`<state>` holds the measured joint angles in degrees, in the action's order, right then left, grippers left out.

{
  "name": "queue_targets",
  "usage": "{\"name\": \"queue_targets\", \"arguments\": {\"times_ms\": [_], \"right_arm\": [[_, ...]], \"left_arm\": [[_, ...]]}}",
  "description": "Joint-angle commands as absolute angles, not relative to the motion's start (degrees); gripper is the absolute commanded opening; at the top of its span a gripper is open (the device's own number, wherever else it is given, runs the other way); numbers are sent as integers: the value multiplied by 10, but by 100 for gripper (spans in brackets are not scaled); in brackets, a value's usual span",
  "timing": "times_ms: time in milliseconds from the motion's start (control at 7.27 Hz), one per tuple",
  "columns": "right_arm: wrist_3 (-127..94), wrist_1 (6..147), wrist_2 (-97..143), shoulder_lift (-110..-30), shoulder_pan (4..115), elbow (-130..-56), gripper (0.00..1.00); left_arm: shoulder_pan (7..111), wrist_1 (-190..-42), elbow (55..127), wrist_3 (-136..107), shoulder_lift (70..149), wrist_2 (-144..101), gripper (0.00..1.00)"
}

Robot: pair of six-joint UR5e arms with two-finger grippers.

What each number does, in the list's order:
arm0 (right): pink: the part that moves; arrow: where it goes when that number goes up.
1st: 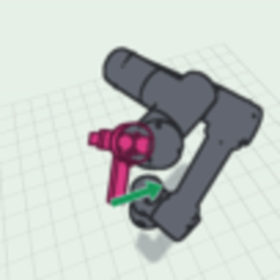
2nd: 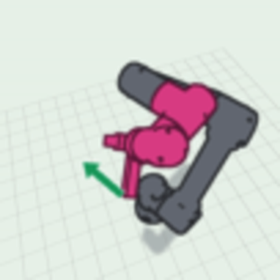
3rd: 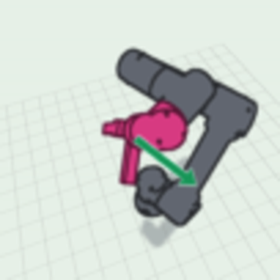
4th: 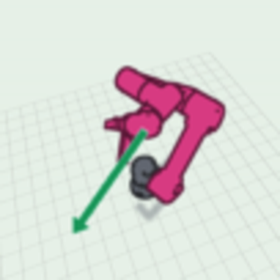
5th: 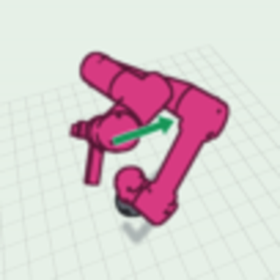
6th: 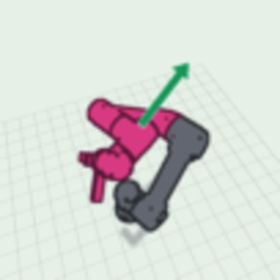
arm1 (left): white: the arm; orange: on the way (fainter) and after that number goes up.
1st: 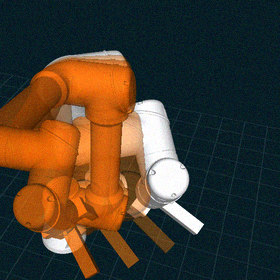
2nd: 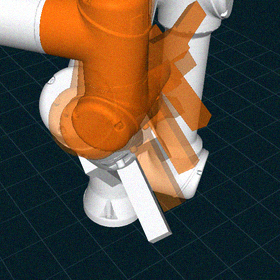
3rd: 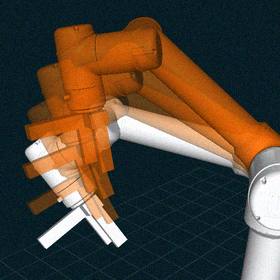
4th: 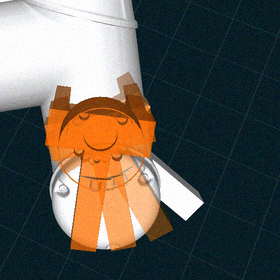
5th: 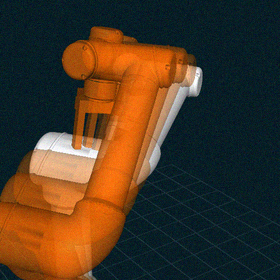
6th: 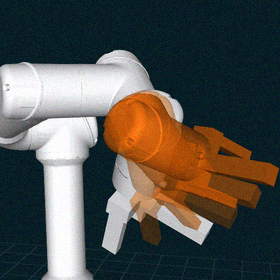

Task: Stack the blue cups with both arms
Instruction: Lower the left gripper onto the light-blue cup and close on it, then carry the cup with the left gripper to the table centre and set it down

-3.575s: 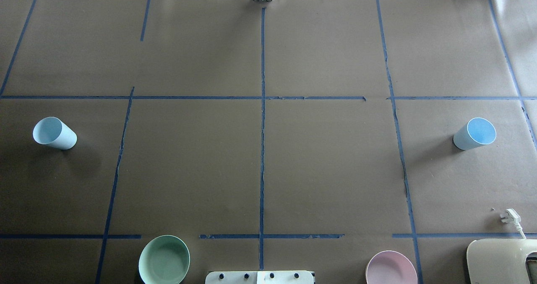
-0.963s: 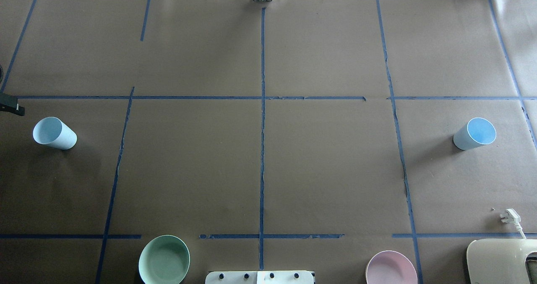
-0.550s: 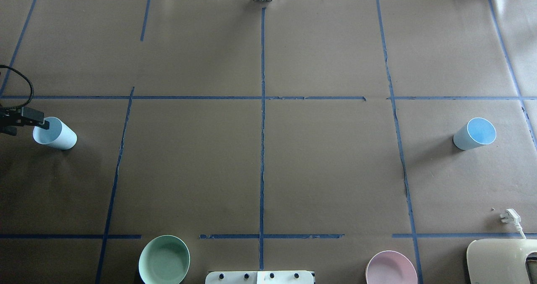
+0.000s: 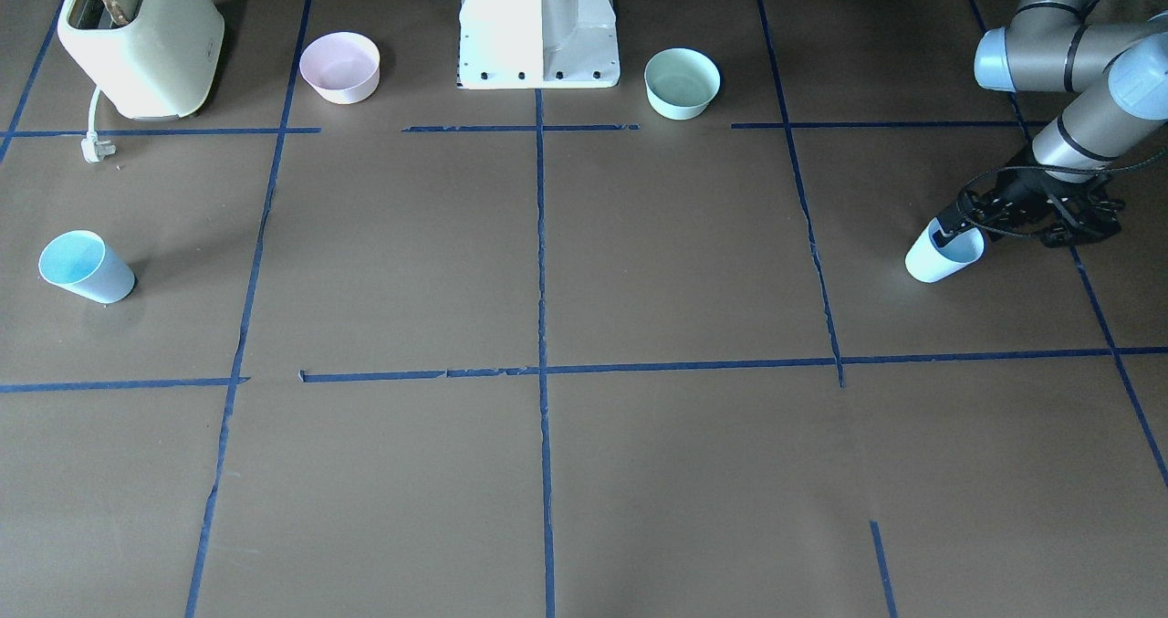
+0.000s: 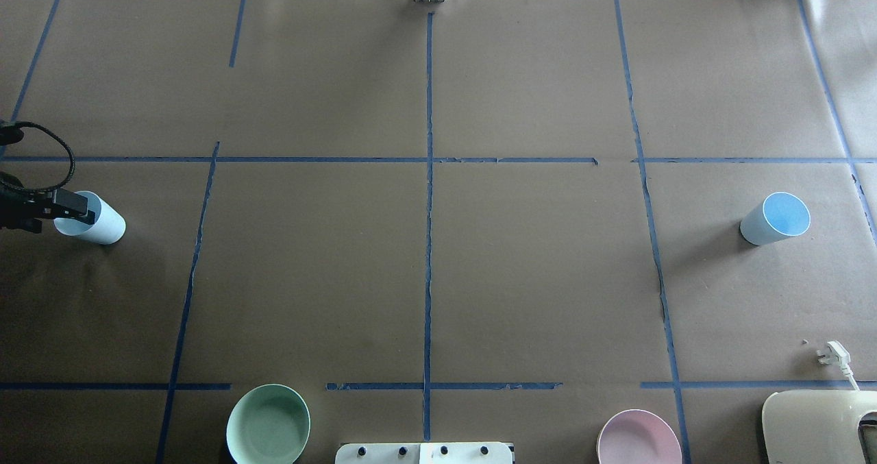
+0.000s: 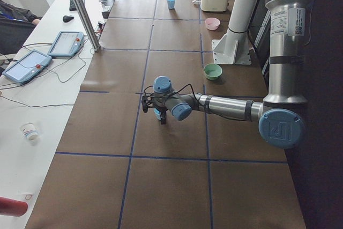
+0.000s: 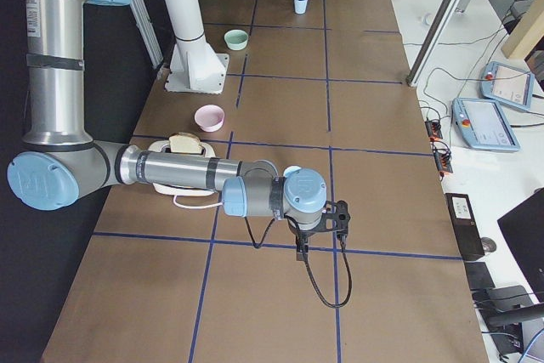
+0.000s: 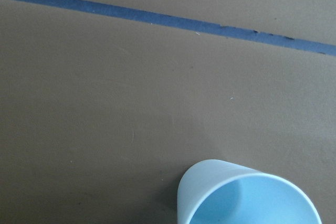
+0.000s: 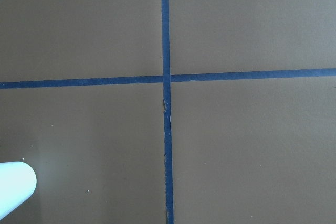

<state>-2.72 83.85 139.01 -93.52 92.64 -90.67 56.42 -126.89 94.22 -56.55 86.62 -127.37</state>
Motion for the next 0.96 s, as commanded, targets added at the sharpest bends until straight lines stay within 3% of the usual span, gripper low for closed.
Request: {"name": "queue_targets", "arguments": {"times_ms": [0, 138, 550, 825], "right_arm": [[-27, 838, 1390, -935, 926, -907, 100], [-27, 838, 1391, -935, 926, -907, 100], [-27, 838, 1392, -936, 926, -908, 100], [-27, 838, 1392, -936, 926, -907, 100]], "left_arm": [[563, -1269, 940, -564, 868, -1273, 18], [563, -1268, 940, -563, 868, -1273, 1], [567, -1246, 983, -572, 872, -1331, 0], [568, -1103, 1057, -596, 930, -1332, 0]]}}
